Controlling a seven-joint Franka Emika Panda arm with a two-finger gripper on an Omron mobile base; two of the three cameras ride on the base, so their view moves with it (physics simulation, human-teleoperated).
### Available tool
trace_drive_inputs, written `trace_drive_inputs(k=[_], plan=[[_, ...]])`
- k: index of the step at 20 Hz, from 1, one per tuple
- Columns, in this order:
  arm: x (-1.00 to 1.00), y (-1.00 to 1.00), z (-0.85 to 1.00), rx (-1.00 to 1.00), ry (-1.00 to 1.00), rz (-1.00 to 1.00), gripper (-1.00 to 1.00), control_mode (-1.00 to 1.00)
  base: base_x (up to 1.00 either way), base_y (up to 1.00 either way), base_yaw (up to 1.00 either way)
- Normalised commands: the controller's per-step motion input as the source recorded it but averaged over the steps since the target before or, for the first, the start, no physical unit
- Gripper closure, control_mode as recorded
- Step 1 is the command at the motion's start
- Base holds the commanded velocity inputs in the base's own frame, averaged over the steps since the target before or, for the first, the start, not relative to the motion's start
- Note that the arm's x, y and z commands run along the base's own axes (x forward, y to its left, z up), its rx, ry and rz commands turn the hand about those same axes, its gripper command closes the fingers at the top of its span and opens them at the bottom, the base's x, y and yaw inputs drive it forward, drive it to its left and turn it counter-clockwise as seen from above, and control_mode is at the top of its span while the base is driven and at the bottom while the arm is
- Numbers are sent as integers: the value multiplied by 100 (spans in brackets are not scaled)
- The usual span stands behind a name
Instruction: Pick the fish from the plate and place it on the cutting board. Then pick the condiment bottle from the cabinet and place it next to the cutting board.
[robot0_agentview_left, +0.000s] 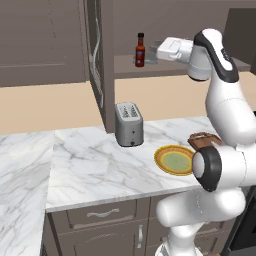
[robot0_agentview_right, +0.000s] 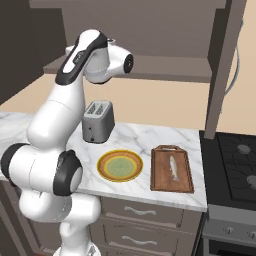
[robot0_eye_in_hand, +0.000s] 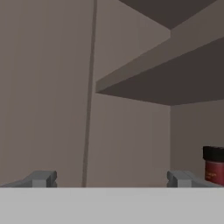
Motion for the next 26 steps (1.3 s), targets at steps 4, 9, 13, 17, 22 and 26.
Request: trace_drive_inputs(k=[4,9,13,17,22,26], plan=[[25,0,0,0,0,0,-100,-100,0,0,0],[23,0,0,0,0,0,-100,-100,0,0,0],[23,0,-1,0,0,0,-100,-100,0,0,0],[20,0,-3,0,0,0,-100,-100,0,0,0],[20,0,-4,0,0,0,-100,-100,0,0,0],[19,0,-1,0,0,0,-100,-100,0,0,0]])
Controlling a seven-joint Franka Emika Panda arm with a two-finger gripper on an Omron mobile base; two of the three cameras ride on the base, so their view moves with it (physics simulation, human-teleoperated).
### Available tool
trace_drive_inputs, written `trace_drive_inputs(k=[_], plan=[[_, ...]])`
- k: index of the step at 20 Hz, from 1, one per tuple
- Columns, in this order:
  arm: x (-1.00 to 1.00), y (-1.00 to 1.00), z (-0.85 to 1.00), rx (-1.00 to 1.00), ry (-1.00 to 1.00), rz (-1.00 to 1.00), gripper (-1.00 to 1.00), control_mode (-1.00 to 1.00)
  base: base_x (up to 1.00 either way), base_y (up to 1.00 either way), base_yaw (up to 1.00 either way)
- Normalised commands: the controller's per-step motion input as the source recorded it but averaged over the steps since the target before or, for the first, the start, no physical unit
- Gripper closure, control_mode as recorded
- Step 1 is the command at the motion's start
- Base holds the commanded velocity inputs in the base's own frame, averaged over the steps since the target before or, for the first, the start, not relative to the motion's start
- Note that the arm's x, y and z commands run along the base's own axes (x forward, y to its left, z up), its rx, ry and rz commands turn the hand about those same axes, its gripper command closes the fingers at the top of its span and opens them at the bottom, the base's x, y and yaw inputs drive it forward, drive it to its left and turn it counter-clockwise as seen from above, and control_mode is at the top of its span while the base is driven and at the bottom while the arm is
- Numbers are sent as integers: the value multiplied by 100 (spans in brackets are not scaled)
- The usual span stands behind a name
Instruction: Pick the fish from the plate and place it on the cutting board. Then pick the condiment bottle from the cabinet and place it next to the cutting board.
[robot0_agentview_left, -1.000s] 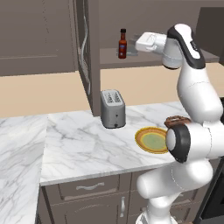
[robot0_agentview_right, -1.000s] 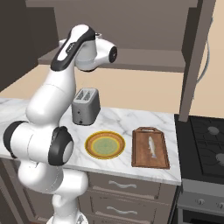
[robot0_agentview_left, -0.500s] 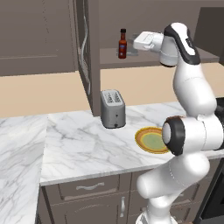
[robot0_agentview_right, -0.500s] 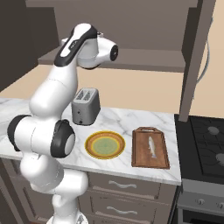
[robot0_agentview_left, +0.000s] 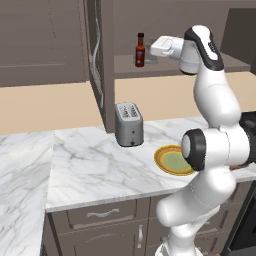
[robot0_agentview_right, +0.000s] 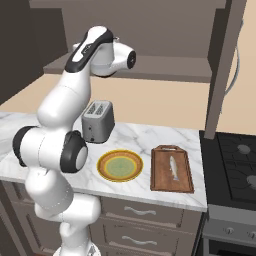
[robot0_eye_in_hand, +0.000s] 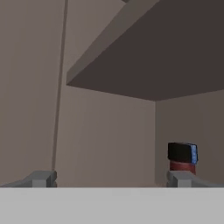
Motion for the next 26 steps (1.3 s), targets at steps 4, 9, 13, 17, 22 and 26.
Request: trace_drive_inputs(k=[4,9,13,17,22,26], plan=[[17,0,0,0,0,0,-100,-100,0,0,0],[17,0,-1,0,0,0,-100,-100,0,0,0],[15,0,-3,0,0,0,-100,-100,0,0,0],[16,0,-6,0,0,0,-100,-100,0,0,0],[16,0,-7,0,0,0,-100,-100,0,0,0],[16,0,-2,0,0,0,-100,-100,0,0,0]])
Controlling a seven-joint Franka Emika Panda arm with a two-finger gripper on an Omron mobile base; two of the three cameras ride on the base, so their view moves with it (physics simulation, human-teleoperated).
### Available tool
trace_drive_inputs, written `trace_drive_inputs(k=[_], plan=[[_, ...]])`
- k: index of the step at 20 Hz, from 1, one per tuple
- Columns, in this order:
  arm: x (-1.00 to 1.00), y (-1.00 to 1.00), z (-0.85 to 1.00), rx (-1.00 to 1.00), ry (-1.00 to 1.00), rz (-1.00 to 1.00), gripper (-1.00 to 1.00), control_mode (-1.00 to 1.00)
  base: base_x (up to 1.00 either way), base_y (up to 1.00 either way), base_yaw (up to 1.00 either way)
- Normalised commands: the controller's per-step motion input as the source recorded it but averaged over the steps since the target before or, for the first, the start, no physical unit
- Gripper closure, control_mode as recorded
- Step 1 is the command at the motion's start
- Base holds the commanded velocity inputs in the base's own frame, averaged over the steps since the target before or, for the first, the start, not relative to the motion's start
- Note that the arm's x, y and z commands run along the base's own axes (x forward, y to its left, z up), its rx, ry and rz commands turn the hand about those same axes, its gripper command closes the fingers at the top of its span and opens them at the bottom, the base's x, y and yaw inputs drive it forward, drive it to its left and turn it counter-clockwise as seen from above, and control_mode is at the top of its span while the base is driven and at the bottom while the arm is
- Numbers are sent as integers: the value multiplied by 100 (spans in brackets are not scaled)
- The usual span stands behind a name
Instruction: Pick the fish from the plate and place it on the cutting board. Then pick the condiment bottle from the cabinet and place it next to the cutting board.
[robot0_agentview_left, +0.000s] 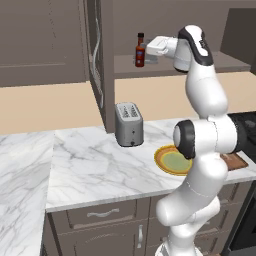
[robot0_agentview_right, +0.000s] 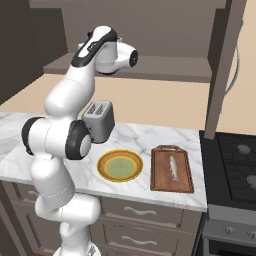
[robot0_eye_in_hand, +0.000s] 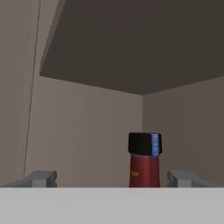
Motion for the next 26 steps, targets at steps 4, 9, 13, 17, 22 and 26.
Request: trace_drive_inputs(k=[4,9,13,17,22,26], plan=[[16,0,0,0,0,0,-100,-100,0,0,0],[14,0,0,0,0,0,-100,-100,0,0,0],[13,0,0,0,0,0,-100,-100,0,0,0],[14,0,0,0,0,0,-100,-100,0,0,0],[14,0,0,0,0,0,-100,-100,0,0,0],[12,0,0,0,0,0,-100,-100,0,0,0]])
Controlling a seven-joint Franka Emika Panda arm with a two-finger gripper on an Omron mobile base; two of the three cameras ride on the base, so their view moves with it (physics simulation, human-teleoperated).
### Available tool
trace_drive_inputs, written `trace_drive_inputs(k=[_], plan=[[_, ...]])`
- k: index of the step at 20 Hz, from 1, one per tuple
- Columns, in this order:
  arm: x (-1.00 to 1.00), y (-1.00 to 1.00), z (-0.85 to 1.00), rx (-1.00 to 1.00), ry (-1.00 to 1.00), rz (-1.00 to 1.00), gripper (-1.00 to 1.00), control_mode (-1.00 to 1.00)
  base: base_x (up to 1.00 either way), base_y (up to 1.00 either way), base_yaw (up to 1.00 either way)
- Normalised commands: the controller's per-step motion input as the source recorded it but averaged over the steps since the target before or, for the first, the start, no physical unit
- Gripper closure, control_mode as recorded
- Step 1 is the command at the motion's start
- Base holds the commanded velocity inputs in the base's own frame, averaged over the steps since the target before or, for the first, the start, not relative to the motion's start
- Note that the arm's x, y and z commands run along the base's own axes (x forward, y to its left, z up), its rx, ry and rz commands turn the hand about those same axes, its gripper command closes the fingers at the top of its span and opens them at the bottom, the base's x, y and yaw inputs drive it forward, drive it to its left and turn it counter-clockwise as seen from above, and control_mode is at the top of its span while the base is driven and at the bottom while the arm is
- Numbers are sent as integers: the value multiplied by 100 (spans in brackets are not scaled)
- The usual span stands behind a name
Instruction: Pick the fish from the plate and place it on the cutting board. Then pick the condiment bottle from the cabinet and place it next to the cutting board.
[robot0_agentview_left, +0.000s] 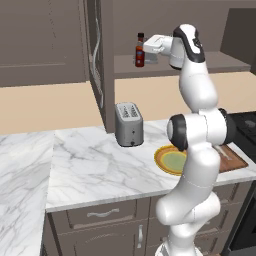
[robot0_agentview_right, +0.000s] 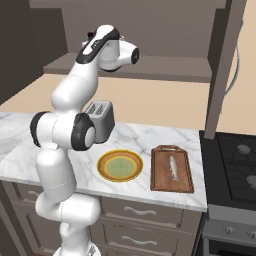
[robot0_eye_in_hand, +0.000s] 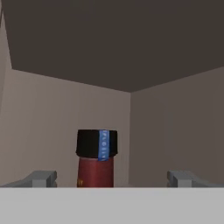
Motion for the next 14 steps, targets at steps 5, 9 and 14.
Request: trace_drive_inputs(k=[5,9,14], plan=[[6,0,0,0,0,0,-100,-100,0,0,0],[2,0,0,0,0,0,-100,-100,0,0,0],[0,0,0,0,0,0,-100,-100,0,0,0]])
